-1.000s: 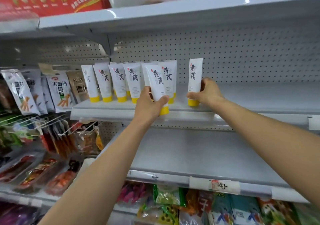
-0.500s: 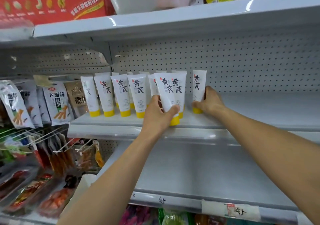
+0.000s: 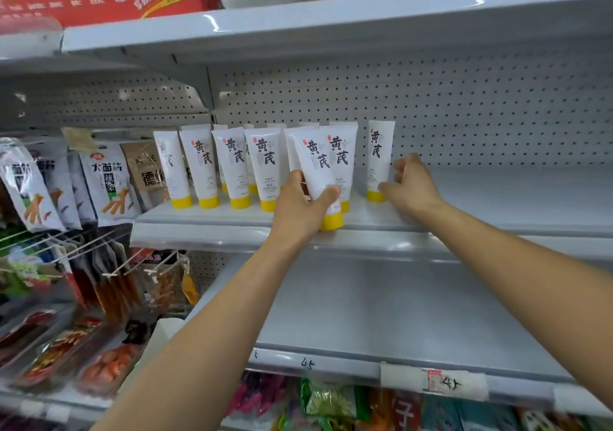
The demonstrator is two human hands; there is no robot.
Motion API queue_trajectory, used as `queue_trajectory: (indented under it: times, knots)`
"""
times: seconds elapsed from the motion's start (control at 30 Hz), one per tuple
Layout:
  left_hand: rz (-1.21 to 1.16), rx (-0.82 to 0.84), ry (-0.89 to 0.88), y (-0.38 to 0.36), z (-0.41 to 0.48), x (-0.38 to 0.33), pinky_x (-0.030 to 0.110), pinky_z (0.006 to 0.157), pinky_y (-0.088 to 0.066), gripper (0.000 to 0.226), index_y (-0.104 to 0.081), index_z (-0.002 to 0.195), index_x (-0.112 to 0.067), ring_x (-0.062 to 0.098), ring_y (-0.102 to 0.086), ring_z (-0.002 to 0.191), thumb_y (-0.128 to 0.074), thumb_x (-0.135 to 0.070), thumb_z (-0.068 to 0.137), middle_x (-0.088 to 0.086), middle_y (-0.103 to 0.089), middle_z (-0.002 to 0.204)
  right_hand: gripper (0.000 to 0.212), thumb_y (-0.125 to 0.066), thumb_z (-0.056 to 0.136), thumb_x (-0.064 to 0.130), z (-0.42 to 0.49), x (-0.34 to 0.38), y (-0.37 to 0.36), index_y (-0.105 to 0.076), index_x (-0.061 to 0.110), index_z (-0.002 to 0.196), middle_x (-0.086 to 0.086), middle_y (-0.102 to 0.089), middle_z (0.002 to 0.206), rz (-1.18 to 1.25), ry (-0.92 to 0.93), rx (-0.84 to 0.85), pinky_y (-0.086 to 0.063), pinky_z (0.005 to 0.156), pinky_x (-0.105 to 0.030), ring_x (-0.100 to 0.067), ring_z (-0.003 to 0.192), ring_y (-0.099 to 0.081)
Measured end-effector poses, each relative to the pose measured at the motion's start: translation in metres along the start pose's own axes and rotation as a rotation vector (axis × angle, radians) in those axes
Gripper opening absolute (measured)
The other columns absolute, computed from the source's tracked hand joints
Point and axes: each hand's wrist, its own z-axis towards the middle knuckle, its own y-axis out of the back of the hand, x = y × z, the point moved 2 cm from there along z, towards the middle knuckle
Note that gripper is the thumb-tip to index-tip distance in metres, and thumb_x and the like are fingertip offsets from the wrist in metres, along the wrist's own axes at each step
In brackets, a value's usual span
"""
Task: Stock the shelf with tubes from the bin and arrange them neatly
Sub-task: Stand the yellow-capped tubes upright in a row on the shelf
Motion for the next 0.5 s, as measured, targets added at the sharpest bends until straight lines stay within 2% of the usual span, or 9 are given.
queue_trajectory:
  times: [0.07, 0.13, 0.2, 0.23, 0.3, 0.37, 0.4, 0.5]
  knots:
    - [-0.025, 0.008, 0.016, -0.002, -0.003, -0.005, 0.042, 0.081, -0.056, 0.032, -0.052, 0.106, -0.021, 0.016, -0.064, 0.092, -0.072, -0.031, 0.084, -0.013, -0.06, 0.093, 0.038, -0.073, 0.078, 0.017, -0.018, 0.011, 0.006, -0.055, 0.012, 0.112, 0.0, -0.06, 0.093, 0.113, 0.068, 0.093, -0.043, 0.069, -0.022, -0.013, 0.085, -0.057]
    - [-0.045, 0.011, 0.027, -0.006, -0.006, -0.01, 0.048, 0.082, -0.056, 0.034, -0.053, 0.107, -0.018, 0.02, -0.065, 0.093, -0.073, -0.031, 0.082, -0.007, -0.062, 0.095, 0.039, -0.081, 0.072, 0.019, -0.036, 0.023, 0.007, -0.061, 0.015, 0.106, 0.003, -0.061, 0.088, 0.195, 0.126, 0.31, -0.047, 0.071, -0.018, -0.009, 0.08, -0.058]
    - [-0.071, 0.016, 0.043, -0.01, -0.006, -0.014, 0.05, 0.081, -0.057, 0.037, -0.054, 0.108, -0.017, 0.02, -0.065, 0.093, -0.075, -0.03, 0.081, -0.005, -0.063, 0.095, 0.048, -0.085, 0.065, 0.029, -0.052, 0.034, 0.005, -0.062, 0.016, 0.106, 0.004, -0.063, 0.086, 0.195, 0.158, 0.479, -0.051, 0.073, -0.02, -0.007, 0.077, -0.059]
    - [-0.079, 0.02, 0.044, -0.013, -0.007, -0.017, 0.049, 0.08, -0.057, 0.038, -0.055, 0.109, -0.016, 0.019, -0.065, 0.092, -0.075, -0.03, 0.08, -0.005, -0.063, 0.094, 0.05, -0.085, 0.061, 0.037, -0.057, 0.038, 0.004, -0.063, 0.018, 0.102, 0.005, -0.063, 0.083, 0.183, 0.182, 0.494, -0.05, 0.07, -0.02, -0.004, 0.072, -0.058]
    - [-0.077, 0.028, 0.022, -0.018, -0.009, -0.023, 0.041, 0.074, -0.059, 0.041, -0.055, 0.111, -0.016, 0.017, -0.065, 0.09, -0.076, -0.031, 0.079, -0.005, -0.063, 0.094, 0.047, -0.081, 0.057, 0.047, -0.063, 0.044, 0.002, -0.061, 0.02, 0.091, 0.006, -0.064, 0.078, 0.175, 0.236, 0.421, -0.047, 0.061, -0.017, -0.001, 0.064, -0.056]
    - [-0.083, 0.037, 0.018, -0.021, -0.011, -0.027, 0.035, 0.066, -0.06, 0.041, -0.054, 0.112, -0.016, 0.017, -0.066, 0.088, -0.076, -0.032, 0.08, -0.002, -0.064, 0.095, 0.038, -0.079, 0.065, 0.042, -0.063, 0.044, 0.003, -0.058, 0.02, 0.088, 0.006, -0.066, 0.084, 0.179, 0.248, 0.334, -0.049, 0.062, -0.019, -0.004, 0.069, -0.06]
    - [-0.095, 0.046, 0.027, -0.022, -0.011, -0.029, 0.037, 0.065, -0.061, 0.039, -0.055, 0.112, -0.016, 0.019, -0.067, 0.088, -0.074, -0.033, 0.082, -0.001, -0.064, 0.096, 0.033, -0.079, 0.069, 0.038, -0.063, 0.043, 0.004, -0.057, 0.021, 0.088, 0.005, -0.068, 0.087, 0.183, 0.246, 0.315, -0.051, 0.063, -0.02, -0.006, 0.074, -0.064]
    - [-0.031, 0.075, 0.006, -0.021, -0.01, -0.03, 0.042, 0.076, -0.059, 0.029, -0.057, 0.111, -0.018, 0.016, -0.065, 0.087, -0.063, -0.036, 0.09, -0.003, -0.063, 0.095, 0.031, -0.08, 0.07, 0.028, -0.056, 0.038, 0.01, -0.053, 0.026, 0.084, 0.009, -0.066, 0.082, 0.168, 0.213, 0.282, -0.043, 0.051, -0.01, -0.004, 0.07, -0.062]
